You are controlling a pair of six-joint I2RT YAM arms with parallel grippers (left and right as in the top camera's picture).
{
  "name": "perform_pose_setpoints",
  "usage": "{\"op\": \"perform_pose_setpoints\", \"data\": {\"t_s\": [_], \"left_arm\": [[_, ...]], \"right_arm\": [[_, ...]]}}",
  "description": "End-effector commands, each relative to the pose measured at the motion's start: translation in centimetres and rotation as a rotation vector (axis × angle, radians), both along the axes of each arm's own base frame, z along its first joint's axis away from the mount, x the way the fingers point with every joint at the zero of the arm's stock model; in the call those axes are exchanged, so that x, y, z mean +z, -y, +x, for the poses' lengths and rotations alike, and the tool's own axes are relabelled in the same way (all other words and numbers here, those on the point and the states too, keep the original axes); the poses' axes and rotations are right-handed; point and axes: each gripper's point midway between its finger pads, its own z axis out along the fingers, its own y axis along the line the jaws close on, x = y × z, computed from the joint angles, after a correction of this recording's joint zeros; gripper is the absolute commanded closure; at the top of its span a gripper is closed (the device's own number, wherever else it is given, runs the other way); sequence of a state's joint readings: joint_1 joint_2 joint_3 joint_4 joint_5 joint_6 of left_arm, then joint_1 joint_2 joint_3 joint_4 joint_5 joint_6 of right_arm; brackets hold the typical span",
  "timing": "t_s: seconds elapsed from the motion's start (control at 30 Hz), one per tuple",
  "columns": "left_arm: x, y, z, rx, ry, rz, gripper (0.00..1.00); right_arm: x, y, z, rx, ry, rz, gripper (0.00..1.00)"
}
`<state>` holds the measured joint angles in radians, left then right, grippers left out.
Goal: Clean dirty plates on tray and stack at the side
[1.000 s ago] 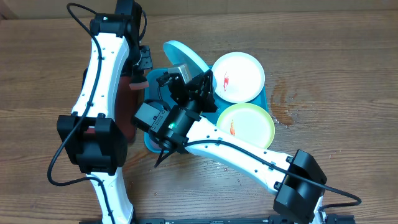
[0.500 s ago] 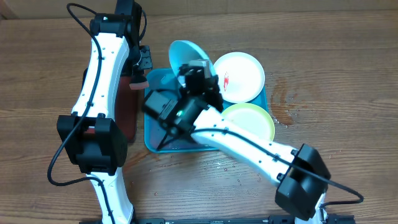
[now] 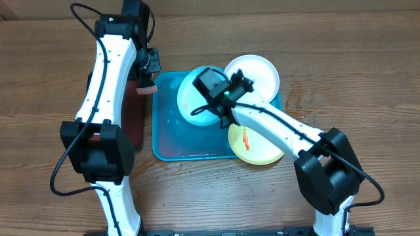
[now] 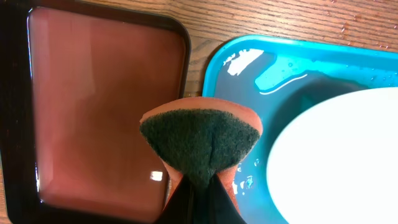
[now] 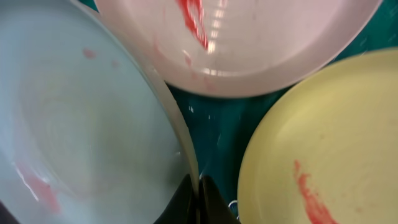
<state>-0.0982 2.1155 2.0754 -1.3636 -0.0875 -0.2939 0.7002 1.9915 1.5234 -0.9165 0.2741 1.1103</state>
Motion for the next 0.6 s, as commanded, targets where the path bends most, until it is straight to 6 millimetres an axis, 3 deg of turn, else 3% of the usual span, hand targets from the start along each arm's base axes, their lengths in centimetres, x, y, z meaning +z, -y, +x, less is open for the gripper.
{"op": "perform_pose_setpoints", "data": {"t_s": [0.0, 0.1, 0.2, 0.47, 0.57], "left_arm": [[1.1, 0.3, 0.4, 0.015, 0.036, -0.002, 0.96], [1.1, 0.3, 0.6, 0.015, 0.042, -0.003, 0.96], [1.1, 0.3, 0.7, 0.015, 0.047, -0.004, 0.96], [1.1, 0.3, 0.7, 0.014, 0.046, -0.004, 0.96], [1.1, 0.3, 0.7, 0.014, 0.047, -0.003, 0.96]], "right_arm": [[-0.9, -2.0, -2.6, 0.044, -0.106, 0.135, 0.96], [-1.8, -1.9, -3.3, 0.051, -0.118, 0.126, 0.95], [-2.0, -2.0, -3.3, 0.079, -0.117, 0.122, 0.84], [-1.3, -3.1, -1.6, 0.411, -0.039, 0.071, 0.55], [-0.9, -2.6, -0.7, 0.499, -0.019, 0.044, 0.53]]}}
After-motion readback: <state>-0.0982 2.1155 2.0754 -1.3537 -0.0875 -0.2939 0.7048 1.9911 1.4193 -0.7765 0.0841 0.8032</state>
